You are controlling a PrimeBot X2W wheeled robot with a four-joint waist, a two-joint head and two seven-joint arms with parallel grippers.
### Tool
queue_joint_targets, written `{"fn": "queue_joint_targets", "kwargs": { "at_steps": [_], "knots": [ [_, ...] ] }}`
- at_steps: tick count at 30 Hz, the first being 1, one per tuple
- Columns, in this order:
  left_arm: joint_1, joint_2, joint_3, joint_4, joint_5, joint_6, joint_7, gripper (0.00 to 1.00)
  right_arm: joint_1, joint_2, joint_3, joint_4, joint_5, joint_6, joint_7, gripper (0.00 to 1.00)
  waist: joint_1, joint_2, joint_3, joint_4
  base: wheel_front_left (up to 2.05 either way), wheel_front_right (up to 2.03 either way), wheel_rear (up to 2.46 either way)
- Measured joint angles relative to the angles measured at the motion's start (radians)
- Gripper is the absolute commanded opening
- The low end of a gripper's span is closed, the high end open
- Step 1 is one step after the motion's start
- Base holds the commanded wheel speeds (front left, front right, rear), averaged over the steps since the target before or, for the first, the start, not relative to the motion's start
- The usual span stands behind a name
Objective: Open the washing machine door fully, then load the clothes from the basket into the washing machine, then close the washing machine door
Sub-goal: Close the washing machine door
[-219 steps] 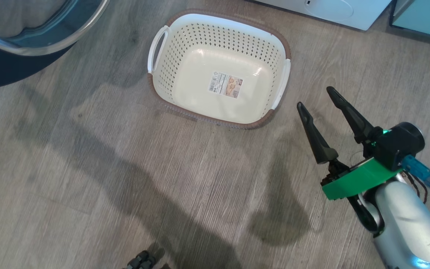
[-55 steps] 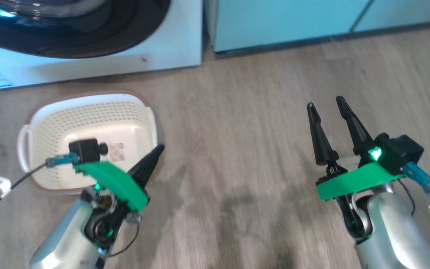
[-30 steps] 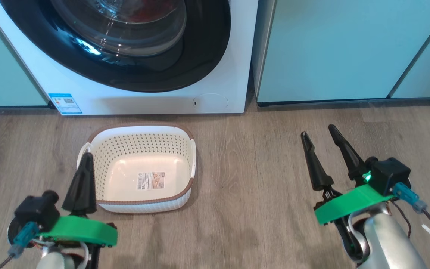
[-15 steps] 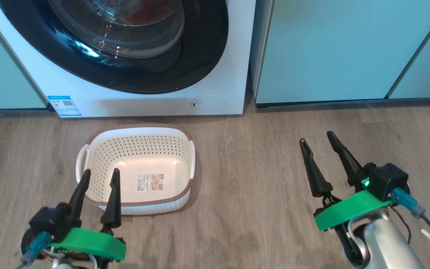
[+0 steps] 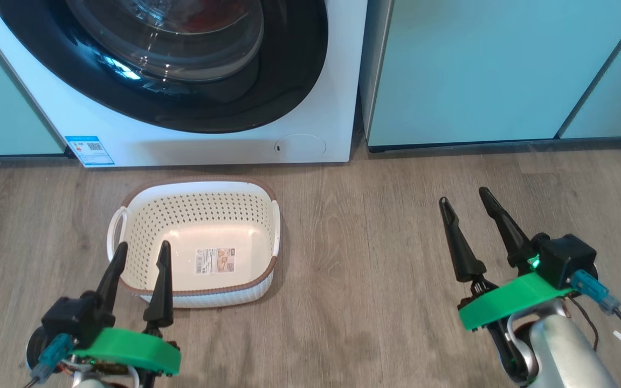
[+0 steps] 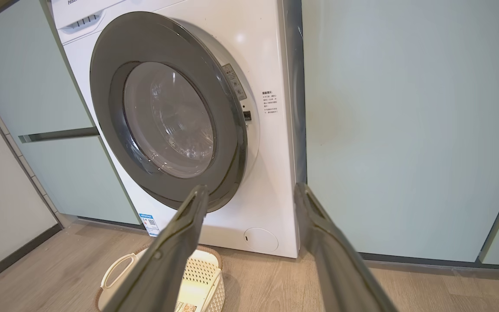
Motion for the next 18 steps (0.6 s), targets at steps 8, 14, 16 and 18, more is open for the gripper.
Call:
{"fn": "queue_joint_targets", "kwargs": {
  "at_steps": [8, 14, 16, 18],
  "knots": [
    [-0.001, 0.0, 0.001, 0.0, 0.007, 0.001, 0.0, 1.0, 0.0, 0.003, -0.004, 0.0, -0.003, 0.0, 0.0, 1.0, 0.0, 0.0, 0.007, -0.002, 0.0, 0.0, 0.0],
    [-0.005, 0.0, 0.0, 0.0, 0.016, 0.001, 0.0, 1.0, 0.0, 0.01, -0.011, -0.004, -0.008, 0.0, 0.0, 1.0, 0.0, 0.0, 0.014, -0.001, 0.0, 0.0, 0.0],
    [-0.005, 0.0, -0.002, 0.0, 0.019, 0.001, 0.0, 1.0, 0.0, 0.012, -0.012, -0.006, -0.008, 0.0, 0.0, 1.0, 0.0, 0.0, 0.016, 0.0, 0.0, 0.0, 0.0],
    [-0.006, 0.0, -0.005, 0.0, 0.024, 0.001, 0.0, 1.0, 0.0, 0.012, -0.013, -0.008, -0.008, 0.0, 0.0, 1.0, 0.0, 0.0, 0.023, 0.002, 0.0, 0.0, 0.0]
  ]
}}
